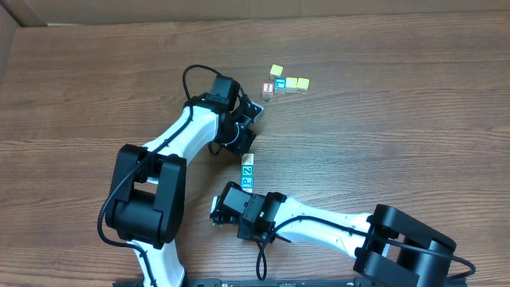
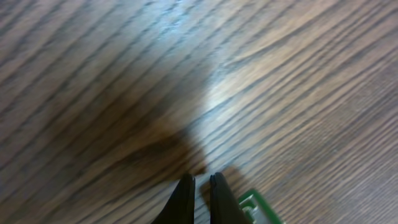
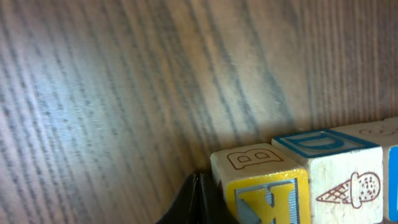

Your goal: Flip 5 blocks

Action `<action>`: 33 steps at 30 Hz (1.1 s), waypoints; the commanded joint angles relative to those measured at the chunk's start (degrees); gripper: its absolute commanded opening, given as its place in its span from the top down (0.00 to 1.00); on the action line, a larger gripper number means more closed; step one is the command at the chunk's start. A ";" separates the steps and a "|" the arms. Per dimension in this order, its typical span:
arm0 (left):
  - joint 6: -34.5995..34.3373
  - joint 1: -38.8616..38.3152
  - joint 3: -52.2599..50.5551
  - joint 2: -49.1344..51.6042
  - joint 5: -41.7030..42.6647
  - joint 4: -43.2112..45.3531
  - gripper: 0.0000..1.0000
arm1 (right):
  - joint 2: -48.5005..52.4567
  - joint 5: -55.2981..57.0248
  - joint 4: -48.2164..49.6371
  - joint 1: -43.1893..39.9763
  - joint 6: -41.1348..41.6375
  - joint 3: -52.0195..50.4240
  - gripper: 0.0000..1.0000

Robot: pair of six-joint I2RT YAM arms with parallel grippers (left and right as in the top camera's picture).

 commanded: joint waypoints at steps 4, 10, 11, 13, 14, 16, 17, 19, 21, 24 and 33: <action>2.58 0.79 -0.22 0.42 2.93 -0.09 0.96 | 0.13 -1.09 0.07 -1.03 -0.20 -1.01 0.96; 2.54 0.83 -0.22 0.42 2.91 0.55 0.96 | 0.13 -1.09 0.46 -1.03 -0.20 -1.01 0.96; 2.54 0.83 -0.22 0.42 2.91 0.52 0.96 | 0.13 -1.09 0.48 -1.03 -0.20 -1.01 0.96; 2.51 0.83 -0.22 0.42 2.89 0.35 0.96 | 0.13 -1.11 0.44 -1.03 -0.17 -1.01 0.96; 2.51 0.83 -0.22 0.42 2.89 0.28 0.96 | 0.13 -1.14 0.44 -1.03 -0.17 -1.01 0.96; 2.51 0.83 -0.22 0.42 2.82 0.26 0.96 | 0.13 -1.31 0.44 -1.03 -0.17 -1.01 0.96; 2.51 0.85 -0.22 0.42 2.82 0.28 0.96 | 0.13 -1.36 0.44 -1.03 -0.17 -1.01 0.96; 2.49 0.85 -0.22 0.42 2.84 0.28 0.96 | 0.13 -1.51 0.44 -1.03 -0.17 -1.01 0.96; 2.34 0.85 -0.20 0.42 2.84 0.28 0.96 | 0.13 -1.51 0.44 -1.03 -0.17 -1.01 0.96; 2.29 0.85 -0.07 0.39 2.78 0.33 0.96 | 0.13 -1.53 0.44 -1.03 -0.17 -1.01 0.93; -6.54 2.05 7.45 0.26 2.45 -1.20 0.96 | -0.02 -2.21 -3.04 -1.03 -0.17 1.70 0.84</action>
